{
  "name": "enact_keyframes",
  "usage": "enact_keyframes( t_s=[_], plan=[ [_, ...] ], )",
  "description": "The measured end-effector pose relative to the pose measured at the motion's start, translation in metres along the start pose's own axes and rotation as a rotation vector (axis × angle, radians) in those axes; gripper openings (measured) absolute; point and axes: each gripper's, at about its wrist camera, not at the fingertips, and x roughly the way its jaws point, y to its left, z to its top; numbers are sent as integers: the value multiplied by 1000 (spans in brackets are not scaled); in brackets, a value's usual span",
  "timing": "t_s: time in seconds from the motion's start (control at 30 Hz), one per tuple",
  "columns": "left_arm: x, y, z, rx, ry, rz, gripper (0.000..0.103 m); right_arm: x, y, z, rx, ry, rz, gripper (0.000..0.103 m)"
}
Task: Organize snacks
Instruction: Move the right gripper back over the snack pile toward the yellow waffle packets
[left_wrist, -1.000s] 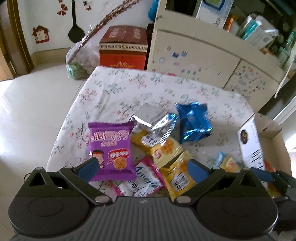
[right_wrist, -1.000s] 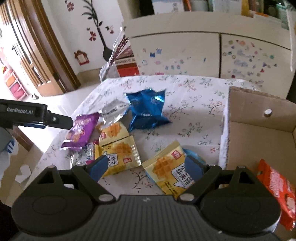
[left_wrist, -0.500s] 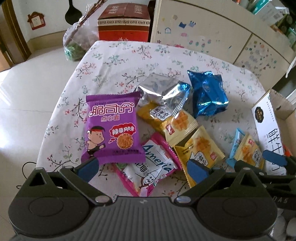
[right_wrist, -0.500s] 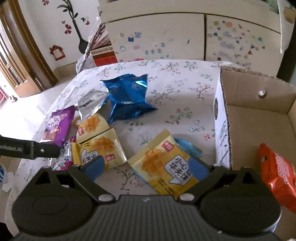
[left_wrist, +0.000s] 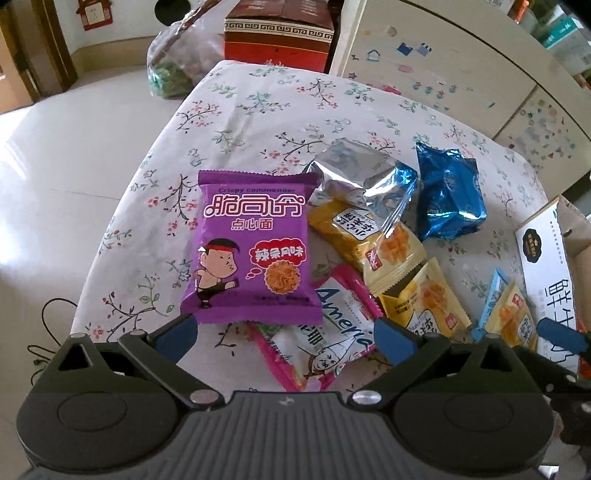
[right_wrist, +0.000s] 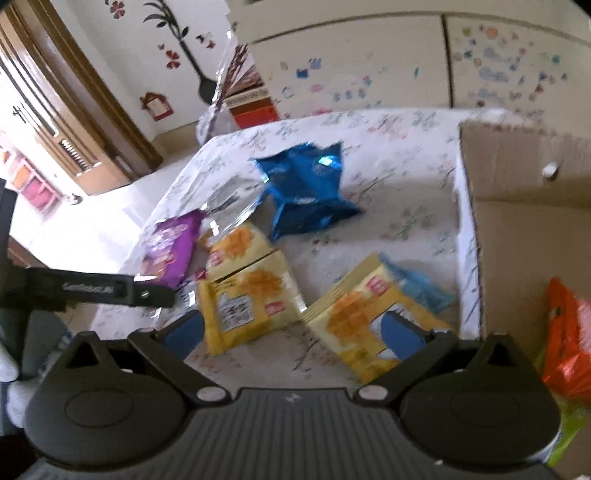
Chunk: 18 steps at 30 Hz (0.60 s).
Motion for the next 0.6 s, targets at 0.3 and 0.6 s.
enact_keyframes(
  t_s=[0.3,0.6],
  plan=[
    [-7,-7,1,67,-44,20,103,10,44,-14,-315,-65,-198,100],
    [-9,-8,2,68,-46,7,103,46,41,-19,-304,-37,-373,99]
  ],
)
